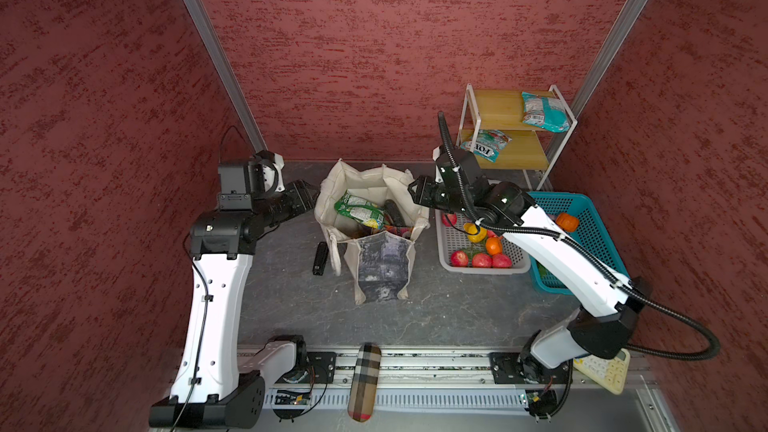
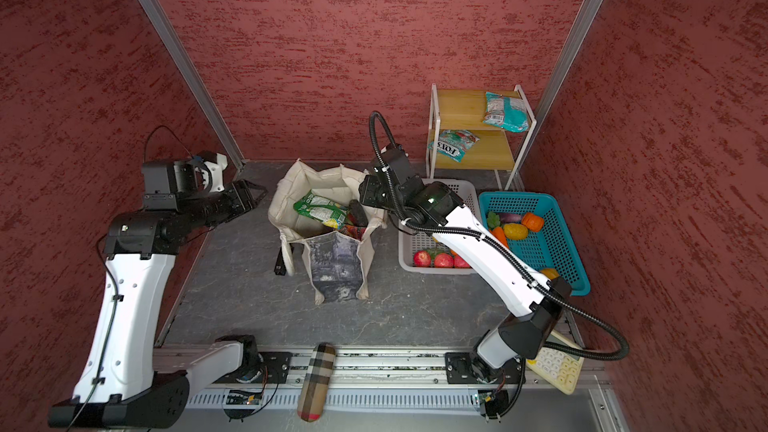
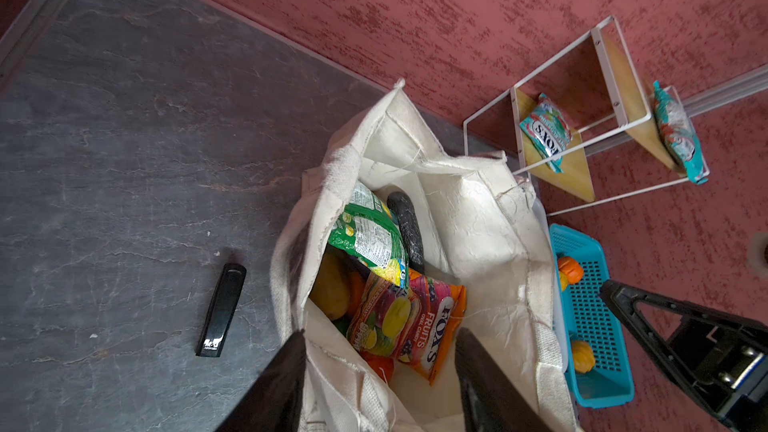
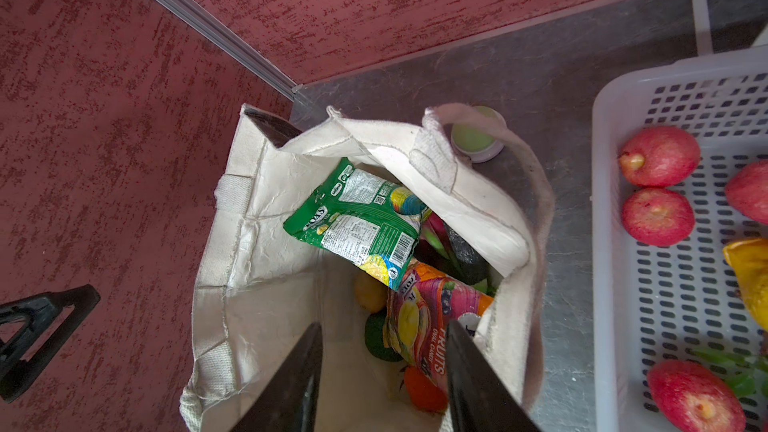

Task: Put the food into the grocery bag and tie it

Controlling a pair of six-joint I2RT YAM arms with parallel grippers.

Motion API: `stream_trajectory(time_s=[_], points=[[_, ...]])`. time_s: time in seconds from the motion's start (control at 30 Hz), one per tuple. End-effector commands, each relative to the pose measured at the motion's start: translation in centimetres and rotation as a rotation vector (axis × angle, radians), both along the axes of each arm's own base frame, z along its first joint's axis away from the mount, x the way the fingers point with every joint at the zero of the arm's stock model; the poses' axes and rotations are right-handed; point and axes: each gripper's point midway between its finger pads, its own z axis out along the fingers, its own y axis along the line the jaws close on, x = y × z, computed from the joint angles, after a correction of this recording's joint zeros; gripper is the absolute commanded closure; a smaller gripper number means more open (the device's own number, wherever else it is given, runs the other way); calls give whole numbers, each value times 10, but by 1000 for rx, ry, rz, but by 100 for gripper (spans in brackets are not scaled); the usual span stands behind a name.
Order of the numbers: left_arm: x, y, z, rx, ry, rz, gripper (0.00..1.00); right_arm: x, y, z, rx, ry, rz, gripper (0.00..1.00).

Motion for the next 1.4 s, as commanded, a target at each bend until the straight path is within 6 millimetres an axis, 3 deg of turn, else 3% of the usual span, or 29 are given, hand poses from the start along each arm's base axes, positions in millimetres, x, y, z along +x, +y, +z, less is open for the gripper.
stream_trajectory(time_s=[0.0,0.13,0.4,0.67,1.07,1.37], points=[[-6,16,-12,-73,15,88,46,-9,-19,31,9,-71,-34,51],[-14,30,-48,-219,70,188,51,-17,-33,35,18,-94,-58,51],[-14,14,-135,-508,185,180,57,-29,-52,9,18,-69,-71,50],[-11,-18,-180,-504,264,79,54,-44,-79,-9,63,-49,-120,51],[0,-27,-213,-495,322,60,55,-53,-93,-21,69,-28,-150,51],[5,-26,-208,-518,304,46,81,-39,-105,-43,147,29,-213,52]])
